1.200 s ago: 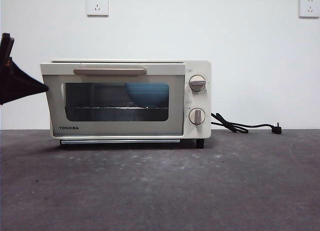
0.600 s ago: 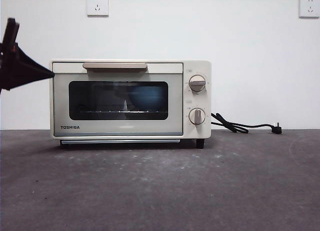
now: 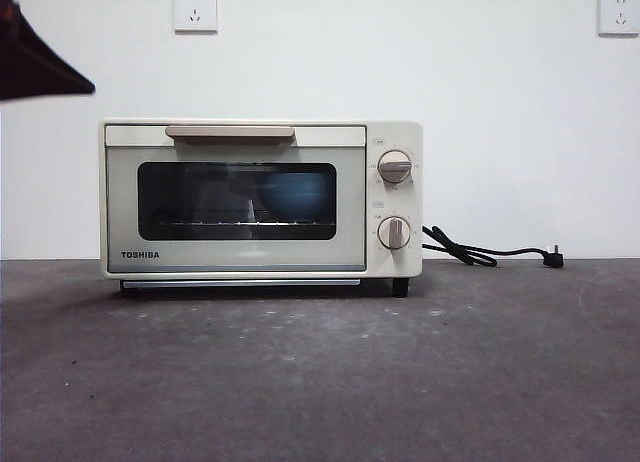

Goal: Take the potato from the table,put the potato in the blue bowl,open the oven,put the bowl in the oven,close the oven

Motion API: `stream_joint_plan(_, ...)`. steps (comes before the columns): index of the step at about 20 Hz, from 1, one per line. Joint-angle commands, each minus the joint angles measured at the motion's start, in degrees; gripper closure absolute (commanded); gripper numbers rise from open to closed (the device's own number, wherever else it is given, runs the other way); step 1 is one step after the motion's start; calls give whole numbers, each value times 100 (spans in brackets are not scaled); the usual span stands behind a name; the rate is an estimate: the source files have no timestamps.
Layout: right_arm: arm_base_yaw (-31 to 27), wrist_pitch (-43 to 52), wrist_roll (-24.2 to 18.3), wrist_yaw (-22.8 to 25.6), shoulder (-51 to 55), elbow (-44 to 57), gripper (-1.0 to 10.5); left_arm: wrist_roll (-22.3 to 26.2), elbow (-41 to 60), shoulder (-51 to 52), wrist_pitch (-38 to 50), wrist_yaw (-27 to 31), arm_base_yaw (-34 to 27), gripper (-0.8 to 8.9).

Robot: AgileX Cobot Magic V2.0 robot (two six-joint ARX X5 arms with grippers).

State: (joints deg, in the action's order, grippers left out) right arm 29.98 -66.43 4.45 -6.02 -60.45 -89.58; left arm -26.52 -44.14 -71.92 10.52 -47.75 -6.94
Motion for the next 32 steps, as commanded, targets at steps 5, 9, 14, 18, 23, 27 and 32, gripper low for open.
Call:
stream_joint_plan(5,9,-153,-223,-35,-4,-7,788,1239,-26,1602,-2109,901,345,820)
stream_joint_plan(9,9,-468,-461,-529,-31,-7,789,1611,-28,2430,-3167,1423,553,820)
stream_joint_plan(14,9,-634,-638,-911,-68,-4,788,1766,-28,3254,-4282,1939,667,821)
stream_joint_plan(18,9,-629,-647,-909,-68,-7,789,1932,-28,3628,-4872,2208,667,821)
stream_joint_plan(23,9,-634,-647,-909,-68,-7,789,1937,-28,3711,-5066,2227,664,821)
stream_joint_plan(27,9,-708,-656,-909,-68,-7,854,1932,-28,3711,-5066,2225,664,821)
stream_joint_plan(32,9,-734,-752,-896,-68,-7,957,1928,-28,3709,-5066,2223,664,818)
